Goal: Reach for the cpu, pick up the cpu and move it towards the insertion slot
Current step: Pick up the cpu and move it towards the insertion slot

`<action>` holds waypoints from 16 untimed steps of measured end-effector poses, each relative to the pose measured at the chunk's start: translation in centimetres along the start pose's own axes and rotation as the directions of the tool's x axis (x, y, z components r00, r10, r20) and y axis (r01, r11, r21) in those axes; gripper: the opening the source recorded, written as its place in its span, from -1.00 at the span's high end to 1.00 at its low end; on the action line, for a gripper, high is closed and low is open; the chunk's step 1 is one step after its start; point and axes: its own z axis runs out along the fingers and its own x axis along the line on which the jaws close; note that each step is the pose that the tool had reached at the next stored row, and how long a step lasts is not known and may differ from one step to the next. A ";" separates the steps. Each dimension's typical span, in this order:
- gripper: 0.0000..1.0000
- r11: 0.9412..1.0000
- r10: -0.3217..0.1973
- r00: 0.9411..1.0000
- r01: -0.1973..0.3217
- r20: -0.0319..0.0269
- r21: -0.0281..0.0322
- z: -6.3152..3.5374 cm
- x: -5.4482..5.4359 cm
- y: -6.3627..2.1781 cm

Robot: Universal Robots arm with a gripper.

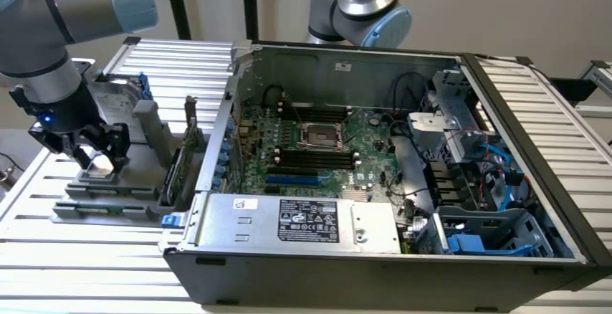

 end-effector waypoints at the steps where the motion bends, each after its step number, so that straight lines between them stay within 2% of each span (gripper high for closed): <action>1: -0.25 1.000 0.000 1.000 0.000 0.000 0.000 0.00 0.0 0.00; 10: -0.25 1.000 0.000 1.000 0.000 -0.001 0.003 0.00 0.0 0.05; 12: -0.09 1.000 0.000 1.000 0.000 -0.002 0.004 -0.01 0.0 0.05; 16: -0.09 1.000 0.000 1.000 0.000 -0.003 0.004 -0.01 0.0 0.05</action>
